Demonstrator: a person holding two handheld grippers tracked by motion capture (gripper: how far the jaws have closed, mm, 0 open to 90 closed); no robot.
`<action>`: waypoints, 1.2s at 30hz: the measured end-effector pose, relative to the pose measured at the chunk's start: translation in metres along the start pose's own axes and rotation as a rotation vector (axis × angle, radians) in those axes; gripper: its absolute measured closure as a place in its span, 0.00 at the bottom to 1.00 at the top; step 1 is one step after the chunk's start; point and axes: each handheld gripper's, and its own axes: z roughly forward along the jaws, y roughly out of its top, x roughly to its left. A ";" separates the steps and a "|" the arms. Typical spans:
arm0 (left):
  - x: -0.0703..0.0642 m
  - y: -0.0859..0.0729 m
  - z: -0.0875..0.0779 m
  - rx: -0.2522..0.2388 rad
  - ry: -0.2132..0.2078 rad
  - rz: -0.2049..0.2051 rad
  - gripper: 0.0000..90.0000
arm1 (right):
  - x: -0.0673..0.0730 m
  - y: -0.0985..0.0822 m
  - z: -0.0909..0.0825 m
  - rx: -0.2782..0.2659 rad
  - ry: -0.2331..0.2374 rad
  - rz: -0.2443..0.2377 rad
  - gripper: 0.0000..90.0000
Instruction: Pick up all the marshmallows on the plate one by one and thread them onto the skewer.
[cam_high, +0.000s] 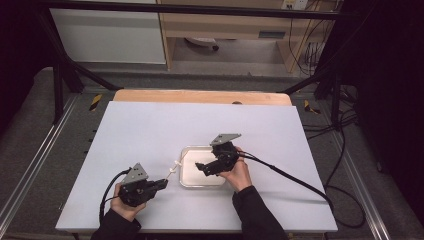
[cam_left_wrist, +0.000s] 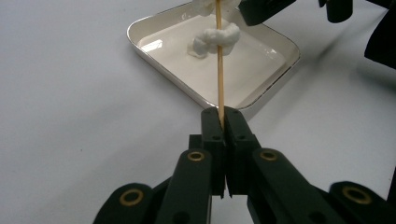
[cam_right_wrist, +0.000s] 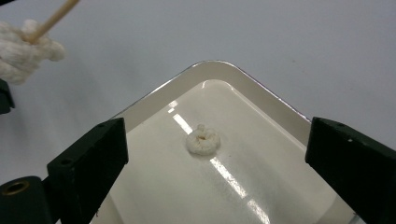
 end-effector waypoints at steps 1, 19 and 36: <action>0.000 0.000 0.000 0.000 -0.001 -0.001 0.98 | 0.001 0.001 0.003 0.012 -0.008 -0.005 0.09; 0.000 -0.001 0.003 0.008 -0.002 -0.001 0.98 | -0.003 0.002 0.031 0.080 0.019 -0.055 0.41; -0.001 -0.001 0.005 0.015 -0.001 0.003 0.98 | 0.000 -0.005 0.038 0.092 0.029 -0.129 0.68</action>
